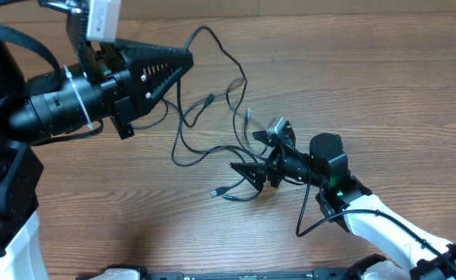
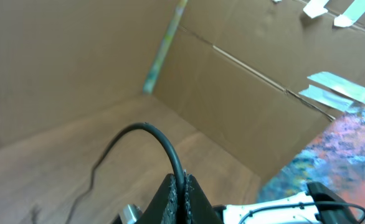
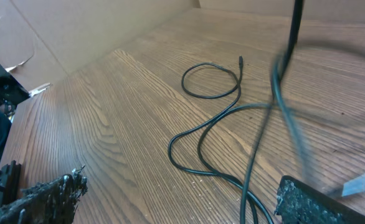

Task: Untangle cables
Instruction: 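Pull the left gripper up and left, stretching the cable out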

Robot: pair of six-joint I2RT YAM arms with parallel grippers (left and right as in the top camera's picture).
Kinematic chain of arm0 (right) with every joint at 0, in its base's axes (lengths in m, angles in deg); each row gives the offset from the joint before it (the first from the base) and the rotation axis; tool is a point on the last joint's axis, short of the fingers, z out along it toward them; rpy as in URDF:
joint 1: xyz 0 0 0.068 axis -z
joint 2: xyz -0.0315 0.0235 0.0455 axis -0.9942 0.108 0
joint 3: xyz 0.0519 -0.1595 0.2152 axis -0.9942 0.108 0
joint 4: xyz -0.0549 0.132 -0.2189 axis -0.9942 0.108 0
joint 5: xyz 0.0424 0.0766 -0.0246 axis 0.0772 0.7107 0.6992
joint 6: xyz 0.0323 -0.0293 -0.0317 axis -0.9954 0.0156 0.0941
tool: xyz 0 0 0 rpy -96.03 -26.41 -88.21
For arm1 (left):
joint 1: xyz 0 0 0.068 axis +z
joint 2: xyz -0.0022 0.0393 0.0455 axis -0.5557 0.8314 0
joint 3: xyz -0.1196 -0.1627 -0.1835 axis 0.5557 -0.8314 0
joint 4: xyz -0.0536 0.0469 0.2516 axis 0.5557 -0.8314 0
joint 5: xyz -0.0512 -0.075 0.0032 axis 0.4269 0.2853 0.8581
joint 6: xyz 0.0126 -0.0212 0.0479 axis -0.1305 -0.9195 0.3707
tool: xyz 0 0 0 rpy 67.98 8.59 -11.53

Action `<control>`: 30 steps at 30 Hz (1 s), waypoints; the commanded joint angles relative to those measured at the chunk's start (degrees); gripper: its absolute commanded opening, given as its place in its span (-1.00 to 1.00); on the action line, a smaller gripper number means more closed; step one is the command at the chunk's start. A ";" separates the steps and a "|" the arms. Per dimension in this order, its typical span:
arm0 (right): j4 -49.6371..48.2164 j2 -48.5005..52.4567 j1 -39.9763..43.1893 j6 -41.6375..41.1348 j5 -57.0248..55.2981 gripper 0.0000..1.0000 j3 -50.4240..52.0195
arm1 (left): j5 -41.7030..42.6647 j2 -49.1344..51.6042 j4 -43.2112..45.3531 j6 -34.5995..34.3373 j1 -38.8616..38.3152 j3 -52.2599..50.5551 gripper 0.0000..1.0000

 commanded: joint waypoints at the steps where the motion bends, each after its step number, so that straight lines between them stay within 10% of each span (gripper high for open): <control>1: -0.02 0.02 -0.11 0.04 -0.70 1.00 -0.07 | -1.75 -0.76 2.14 -0.37 0.81 0.35 -0.91; 18: -0.02 0.02 -0.11 0.04 -0.72 0.99 -0.07 | -26.29 -0.83 19.47 -0.35 0.79 0.35 -0.92; 30: -0.02 0.02 -0.11 0.04 -0.72 1.00 -0.04 | -26.67 -0.39 21.90 3.93 0.79 0.33 -0.92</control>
